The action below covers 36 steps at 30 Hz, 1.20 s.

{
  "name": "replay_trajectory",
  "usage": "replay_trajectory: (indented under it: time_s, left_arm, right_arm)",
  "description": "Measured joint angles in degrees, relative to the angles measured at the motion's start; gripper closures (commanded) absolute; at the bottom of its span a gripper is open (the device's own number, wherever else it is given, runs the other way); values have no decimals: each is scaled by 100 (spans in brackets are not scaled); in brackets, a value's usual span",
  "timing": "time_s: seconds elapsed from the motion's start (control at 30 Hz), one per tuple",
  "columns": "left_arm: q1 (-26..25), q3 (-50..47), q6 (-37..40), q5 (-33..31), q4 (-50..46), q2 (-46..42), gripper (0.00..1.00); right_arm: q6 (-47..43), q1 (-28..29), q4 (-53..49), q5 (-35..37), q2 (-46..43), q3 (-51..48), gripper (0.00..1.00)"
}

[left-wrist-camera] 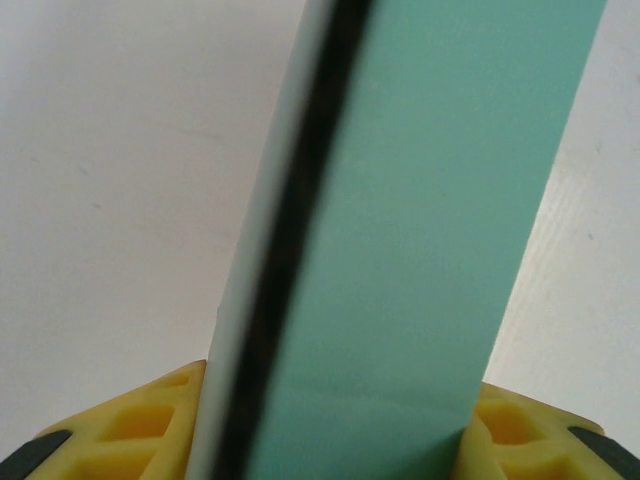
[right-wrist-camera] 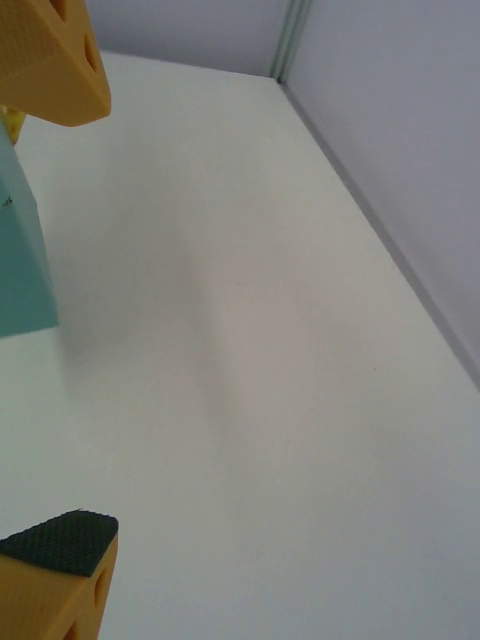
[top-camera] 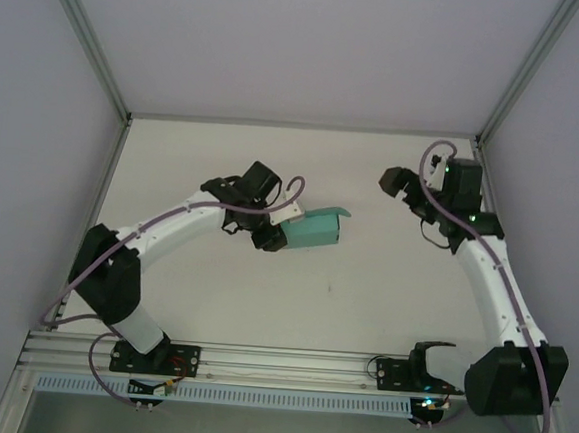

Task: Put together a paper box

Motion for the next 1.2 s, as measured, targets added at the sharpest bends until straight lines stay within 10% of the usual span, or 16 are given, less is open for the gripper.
replay_trajectory:
  time_s: [0.37, 0.57, 1.2]
  left_arm:
    - [315, 675, 549, 424, -1167, 890, 62]
    - [339, 931, 636, 422, -1331, 1143, 61]
    - [339, 938, 632, 308, -1388, 1161, 62]
  right_arm:
    - [-3029, 417, -332, -2055, 592, 175, 6]
    - [-4269, 1335, -1499, -1591, 1471, 898, 17]
    - [-5180, 1681, -2682, -1226, 2553, 1674, 60]
